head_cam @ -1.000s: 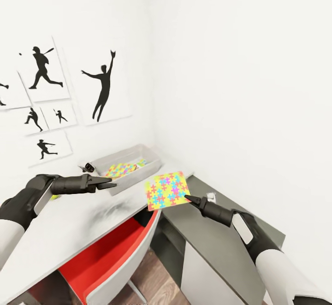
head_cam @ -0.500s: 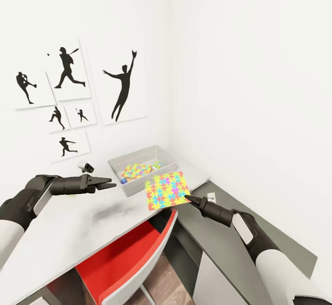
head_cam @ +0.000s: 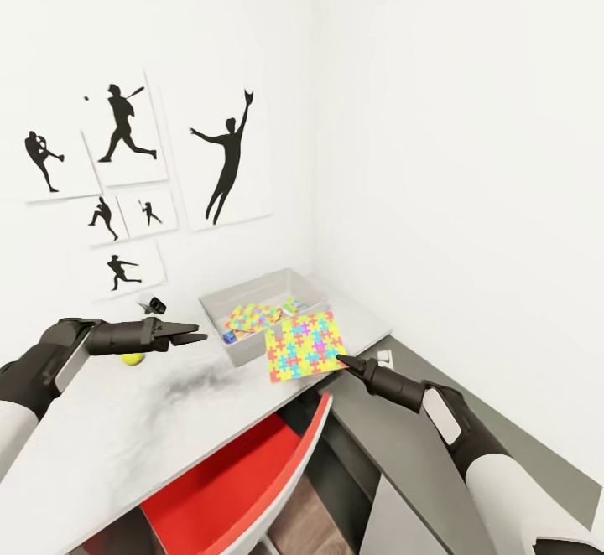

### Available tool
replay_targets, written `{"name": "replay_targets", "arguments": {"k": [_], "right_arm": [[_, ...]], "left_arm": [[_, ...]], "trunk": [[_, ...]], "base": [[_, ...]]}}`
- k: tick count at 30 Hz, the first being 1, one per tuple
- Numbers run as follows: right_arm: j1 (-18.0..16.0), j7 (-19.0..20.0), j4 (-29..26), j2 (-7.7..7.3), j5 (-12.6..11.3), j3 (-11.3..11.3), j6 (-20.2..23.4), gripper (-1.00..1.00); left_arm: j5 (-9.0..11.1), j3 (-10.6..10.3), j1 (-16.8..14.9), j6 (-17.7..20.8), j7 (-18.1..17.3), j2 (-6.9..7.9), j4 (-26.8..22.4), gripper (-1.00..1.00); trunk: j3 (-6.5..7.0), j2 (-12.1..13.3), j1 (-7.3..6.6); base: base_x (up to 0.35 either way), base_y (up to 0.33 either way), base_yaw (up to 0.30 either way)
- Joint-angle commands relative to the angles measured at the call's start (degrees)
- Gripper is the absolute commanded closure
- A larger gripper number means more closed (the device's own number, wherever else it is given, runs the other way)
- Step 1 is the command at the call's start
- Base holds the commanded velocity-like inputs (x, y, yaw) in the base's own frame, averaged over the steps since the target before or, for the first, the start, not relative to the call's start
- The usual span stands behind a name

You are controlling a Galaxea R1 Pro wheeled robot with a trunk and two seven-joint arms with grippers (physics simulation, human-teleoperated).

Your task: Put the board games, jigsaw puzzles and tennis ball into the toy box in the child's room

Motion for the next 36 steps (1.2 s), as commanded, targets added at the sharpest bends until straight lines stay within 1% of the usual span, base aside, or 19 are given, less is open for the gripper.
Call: {"name": "replay_targets", "arguments": {"k": [1,15,26,36], "right_arm": [[-0.1,0.1,0.0,0.01,-0.1,-0.1,0.3,1.00],[-0.1,0.1,0.0,0.03,-0.1,-0.1,0.3,1.00],[-0.1,0.1,0.0,0.09,-0.1,-0.1,0.2,1.00],[-0.1,0.1,0.0,0.09,-0.1,-0.1,0.2,1.00]], "left_arm": [[0.2,-0.2,-0.1,0.6,-0.2,0.11,0.0,-1.00],[0.2,-0.2,-0.1,0.5,-0.2,0.14,0.0,-1.00],[0.2,-0.2,-0.1,0.5,-0.2,0.22,0.0,-1.00],[0.3,-0.2,-0.1,0.5,-0.2,0.20,0.0,-1.00]], "trunk": [[-0.13,-0.1,0.06],[-0.13,-0.1,0.06],[-0.13,-0.1,0.06],[-0.13,-0.1,0.06]], "base": [[0.209,0.072,0.000],[0.126,0.038,0.020],[0.160,0.062,0.109],[0.129,0.020,0.154]]}}
